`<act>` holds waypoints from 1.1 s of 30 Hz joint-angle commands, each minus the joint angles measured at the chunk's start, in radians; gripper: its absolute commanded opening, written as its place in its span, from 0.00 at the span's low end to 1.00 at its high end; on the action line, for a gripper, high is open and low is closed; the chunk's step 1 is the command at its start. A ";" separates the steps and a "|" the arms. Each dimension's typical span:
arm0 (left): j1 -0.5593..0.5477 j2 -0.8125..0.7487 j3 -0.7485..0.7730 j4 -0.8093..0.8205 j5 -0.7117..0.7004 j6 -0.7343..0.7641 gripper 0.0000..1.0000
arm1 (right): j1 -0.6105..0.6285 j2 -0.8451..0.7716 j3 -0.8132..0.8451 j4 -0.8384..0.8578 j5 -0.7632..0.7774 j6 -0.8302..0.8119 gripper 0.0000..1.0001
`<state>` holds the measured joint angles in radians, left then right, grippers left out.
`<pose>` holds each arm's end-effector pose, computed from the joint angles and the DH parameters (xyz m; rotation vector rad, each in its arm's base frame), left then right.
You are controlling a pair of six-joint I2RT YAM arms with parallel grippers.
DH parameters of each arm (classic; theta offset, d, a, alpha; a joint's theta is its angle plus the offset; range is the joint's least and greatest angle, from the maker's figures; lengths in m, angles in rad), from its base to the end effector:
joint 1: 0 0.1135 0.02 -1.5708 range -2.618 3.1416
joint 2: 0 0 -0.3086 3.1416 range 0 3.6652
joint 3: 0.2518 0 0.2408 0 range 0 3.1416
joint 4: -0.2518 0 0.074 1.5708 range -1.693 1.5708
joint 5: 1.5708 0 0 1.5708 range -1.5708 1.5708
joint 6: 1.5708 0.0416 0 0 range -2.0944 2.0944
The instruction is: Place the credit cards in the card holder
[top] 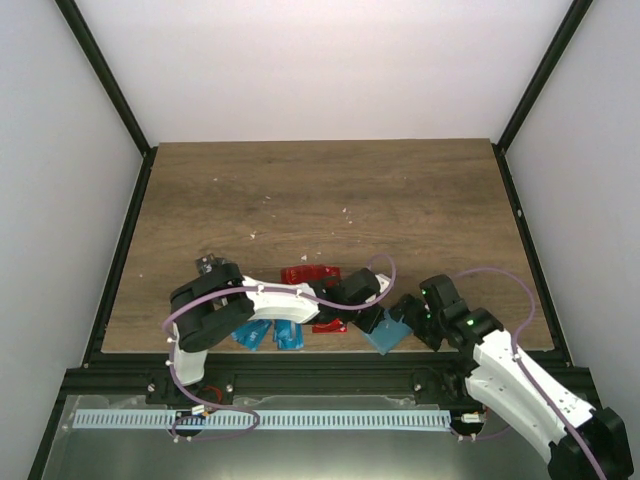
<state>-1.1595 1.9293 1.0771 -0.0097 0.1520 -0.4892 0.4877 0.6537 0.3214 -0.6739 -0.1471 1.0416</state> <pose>0.1549 -0.3709 0.1790 0.9381 2.4673 -0.8533 0.0649 0.0413 0.1845 0.6952 2.6606 0.6982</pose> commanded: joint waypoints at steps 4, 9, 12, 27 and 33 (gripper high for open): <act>-0.011 -0.003 -0.053 -0.110 -0.012 0.010 0.06 | 0.012 0.019 -0.004 -0.080 -0.011 0.035 0.87; -0.011 -0.017 -0.069 -0.105 -0.022 0.000 0.06 | 0.012 0.030 -0.086 0.017 -0.065 0.059 0.75; -0.009 -0.019 -0.068 -0.108 -0.024 -0.002 0.06 | 0.015 0.025 -0.094 0.058 -0.058 0.080 0.67; 0.061 -0.073 -0.060 -0.138 0.004 0.019 0.07 | 0.016 0.236 -0.138 0.364 -0.060 0.082 0.29; 0.063 -0.083 -0.037 -0.163 0.023 0.029 0.11 | 0.015 0.245 -0.145 0.391 -0.059 0.068 0.21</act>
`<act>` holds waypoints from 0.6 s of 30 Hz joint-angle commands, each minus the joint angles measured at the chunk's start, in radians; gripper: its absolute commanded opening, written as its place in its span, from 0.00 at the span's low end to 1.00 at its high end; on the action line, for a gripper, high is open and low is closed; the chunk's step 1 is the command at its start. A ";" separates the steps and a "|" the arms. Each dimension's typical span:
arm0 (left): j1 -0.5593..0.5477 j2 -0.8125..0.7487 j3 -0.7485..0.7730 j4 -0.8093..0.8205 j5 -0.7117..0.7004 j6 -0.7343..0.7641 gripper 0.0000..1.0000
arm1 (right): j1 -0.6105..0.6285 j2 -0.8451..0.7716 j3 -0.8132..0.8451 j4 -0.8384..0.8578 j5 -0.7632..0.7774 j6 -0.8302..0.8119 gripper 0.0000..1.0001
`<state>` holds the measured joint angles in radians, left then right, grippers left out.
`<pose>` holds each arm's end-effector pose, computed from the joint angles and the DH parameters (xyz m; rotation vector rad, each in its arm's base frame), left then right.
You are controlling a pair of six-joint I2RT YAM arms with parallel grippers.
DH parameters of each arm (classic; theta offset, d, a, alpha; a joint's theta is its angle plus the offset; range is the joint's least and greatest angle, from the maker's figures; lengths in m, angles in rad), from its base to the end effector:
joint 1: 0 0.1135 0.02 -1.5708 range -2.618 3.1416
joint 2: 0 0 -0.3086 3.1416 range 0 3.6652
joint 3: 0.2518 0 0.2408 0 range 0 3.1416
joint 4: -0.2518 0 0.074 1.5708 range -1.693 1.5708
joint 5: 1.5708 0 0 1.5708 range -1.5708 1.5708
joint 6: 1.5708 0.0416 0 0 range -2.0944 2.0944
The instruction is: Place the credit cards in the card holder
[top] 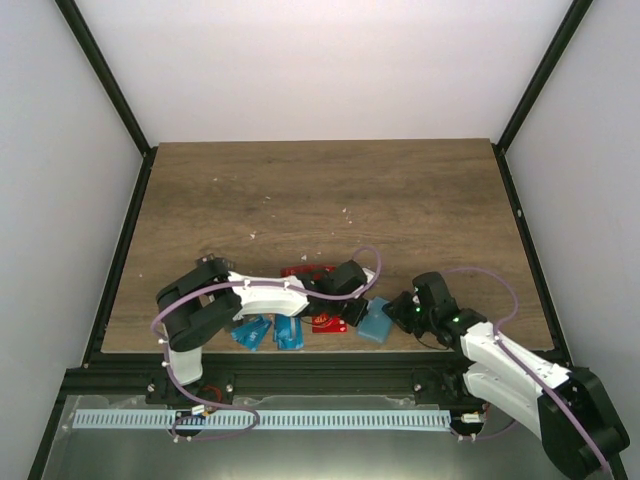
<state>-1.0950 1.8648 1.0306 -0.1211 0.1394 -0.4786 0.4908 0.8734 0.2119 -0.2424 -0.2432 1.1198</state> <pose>0.1676 -0.3378 0.1824 0.8783 2.5609 -0.7426 0.0953 0.0623 0.1643 0.7282 2.6088 0.9050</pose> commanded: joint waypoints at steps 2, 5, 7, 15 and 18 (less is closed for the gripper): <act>-0.002 -0.028 0.010 -0.055 0.034 0.017 0.11 | 0.012 0.023 -0.033 -0.036 0.038 -0.018 0.20; -0.002 -0.053 0.018 -0.079 0.022 0.014 0.14 | 0.012 0.022 -0.027 -0.037 0.049 -0.027 0.18; -0.003 -0.074 0.026 -0.099 0.007 0.016 0.16 | 0.012 0.025 -0.026 -0.036 0.050 -0.032 0.17; -0.006 -0.058 0.095 -0.195 -0.026 0.064 0.22 | 0.014 0.032 -0.021 -0.022 0.046 -0.043 0.13; -0.012 -0.040 0.114 -0.218 -0.031 0.077 0.25 | 0.014 0.030 -0.021 -0.025 0.048 -0.045 0.13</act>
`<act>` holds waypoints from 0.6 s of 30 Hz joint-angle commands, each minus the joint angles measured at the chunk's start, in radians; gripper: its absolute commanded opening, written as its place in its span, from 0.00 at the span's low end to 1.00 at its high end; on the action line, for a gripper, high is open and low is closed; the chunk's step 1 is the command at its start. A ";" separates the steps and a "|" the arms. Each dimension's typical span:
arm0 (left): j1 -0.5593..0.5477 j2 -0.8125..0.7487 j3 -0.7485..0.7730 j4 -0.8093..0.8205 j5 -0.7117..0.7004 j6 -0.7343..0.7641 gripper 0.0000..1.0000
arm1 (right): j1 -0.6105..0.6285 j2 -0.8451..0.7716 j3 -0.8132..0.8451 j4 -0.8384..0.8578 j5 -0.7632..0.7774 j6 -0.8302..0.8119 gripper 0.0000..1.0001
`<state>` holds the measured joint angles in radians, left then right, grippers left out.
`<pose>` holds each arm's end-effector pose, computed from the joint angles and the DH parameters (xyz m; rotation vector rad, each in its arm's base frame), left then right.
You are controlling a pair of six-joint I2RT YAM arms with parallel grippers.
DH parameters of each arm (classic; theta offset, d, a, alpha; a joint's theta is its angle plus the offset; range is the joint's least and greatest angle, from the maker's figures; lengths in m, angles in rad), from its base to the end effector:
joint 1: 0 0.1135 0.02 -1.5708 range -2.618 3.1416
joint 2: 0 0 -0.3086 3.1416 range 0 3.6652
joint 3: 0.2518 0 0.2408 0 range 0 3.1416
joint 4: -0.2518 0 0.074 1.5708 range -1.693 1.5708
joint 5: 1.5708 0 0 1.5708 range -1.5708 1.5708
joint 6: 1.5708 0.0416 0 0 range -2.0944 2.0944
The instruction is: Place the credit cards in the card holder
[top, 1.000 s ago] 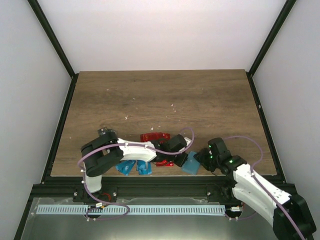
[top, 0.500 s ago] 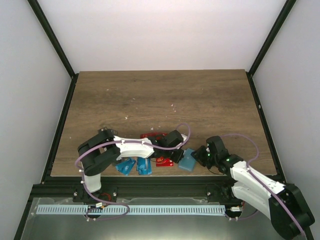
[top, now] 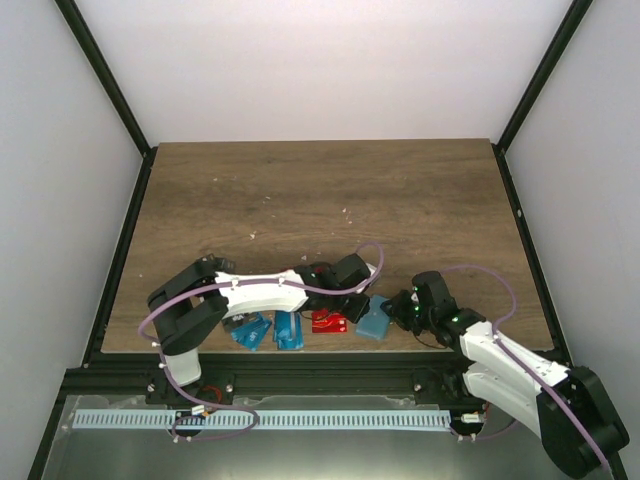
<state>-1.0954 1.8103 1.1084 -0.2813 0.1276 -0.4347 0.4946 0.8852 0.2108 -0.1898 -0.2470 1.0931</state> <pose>0.1664 -0.3349 0.2126 0.9319 2.5556 -0.6952 0.0994 0.0652 0.1666 0.6685 2.5802 0.9319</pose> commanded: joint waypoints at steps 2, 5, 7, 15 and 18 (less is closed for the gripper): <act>-0.016 0.028 0.047 -0.068 -0.032 0.044 0.27 | 0.010 0.020 -0.020 -0.081 0.055 -0.021 0.13; -0.019 0.056 0.072 -0.084 -0.059 0.049 0.30 | 0.010 0.025 -0.019 -0.084 0.061 -0.026 0.10; -0.020 0.073 0.099 -0.099 -0.076 0.049 0.31 | 0.011 0.027 -0.022 -0.077 0.057 -0.028 0.09; -0.030 0.133 0.179 -0.138 -0.109 0.027 0.36 | 0.013 0.028 -0.030 -0.069 0.055 -0.033 0.06; -0.037 0.156 0.212 -0.167 -0.132 0.001 0.36 | 0.013 0.032 -0.034 -0.065 0.057 -0.035 0.05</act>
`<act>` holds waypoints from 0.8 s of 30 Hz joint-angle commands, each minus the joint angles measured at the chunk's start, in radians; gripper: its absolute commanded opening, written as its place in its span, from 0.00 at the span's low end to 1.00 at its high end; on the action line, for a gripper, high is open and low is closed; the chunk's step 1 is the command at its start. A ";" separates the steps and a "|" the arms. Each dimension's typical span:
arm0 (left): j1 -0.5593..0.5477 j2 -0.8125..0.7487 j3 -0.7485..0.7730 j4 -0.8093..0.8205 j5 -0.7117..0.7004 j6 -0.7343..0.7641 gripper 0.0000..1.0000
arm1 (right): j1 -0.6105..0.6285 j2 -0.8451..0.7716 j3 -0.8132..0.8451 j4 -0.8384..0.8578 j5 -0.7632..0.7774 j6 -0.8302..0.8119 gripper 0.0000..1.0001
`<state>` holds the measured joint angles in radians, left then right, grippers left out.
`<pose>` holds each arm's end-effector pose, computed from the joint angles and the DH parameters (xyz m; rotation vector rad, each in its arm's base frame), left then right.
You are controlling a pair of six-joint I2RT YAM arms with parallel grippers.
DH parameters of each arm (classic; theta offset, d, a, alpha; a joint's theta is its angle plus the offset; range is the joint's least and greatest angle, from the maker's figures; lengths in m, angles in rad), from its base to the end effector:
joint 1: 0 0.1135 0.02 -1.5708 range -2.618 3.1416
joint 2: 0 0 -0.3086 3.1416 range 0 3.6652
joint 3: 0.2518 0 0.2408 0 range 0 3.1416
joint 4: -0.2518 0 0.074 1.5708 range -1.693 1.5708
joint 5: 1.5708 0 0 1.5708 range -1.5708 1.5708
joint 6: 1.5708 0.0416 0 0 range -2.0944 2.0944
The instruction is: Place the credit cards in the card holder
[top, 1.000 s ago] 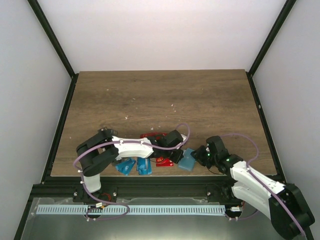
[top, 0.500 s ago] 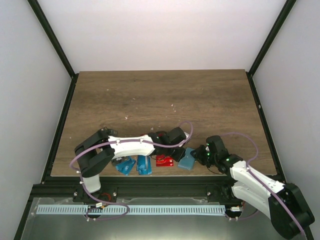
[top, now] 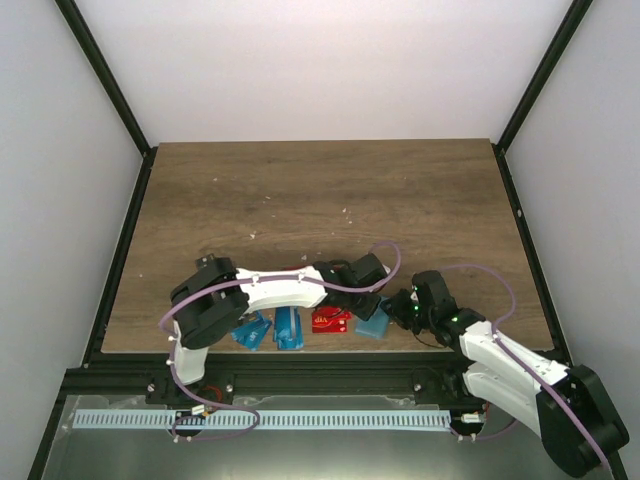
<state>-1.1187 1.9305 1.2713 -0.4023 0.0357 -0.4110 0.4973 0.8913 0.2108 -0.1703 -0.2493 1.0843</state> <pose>0.1761 -0.3659 0.2060 0.9648 2.5748 -0.5310 0.1010 0.0665 0.1675 0.6467 2.5714 0.9421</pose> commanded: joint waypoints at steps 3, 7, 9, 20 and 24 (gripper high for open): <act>-0.023 0.056 0.073 -0.075 -0.074 -0.049 0.37 | 0.012 0.024 -0.039 -0.081 0.058 -0.025 0.05; -0.037 0.078 0.088 -0.106 -0.101 -0.075 0.37 | 0.012 0.019 -0.040 -0.080 0.060 -0.028 0.05; -0.045 0.084 0.089 -0.111 -0.105 -0.078 0.36 | 0.012 0.020 -0.039 -0.081 0.062 -0.030 0.05; -0.075 0.073 0.092 -0.164 -0.181 -0.121 0.26 | 0.013 0.020 -0.040 -0.080 0.063 -0.031 0.04; -0.079 0.073 0.094 -0.164 -0.189 -0.123 0.21 | 0.012 0.012 -0.042 -0.083 0.061 -0.031 0.04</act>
<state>-1.1851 1.9888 1.3563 -0.5053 -0.1341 -0.5247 0.4992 0.8909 0.2020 -0.1539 -0.2470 1.0737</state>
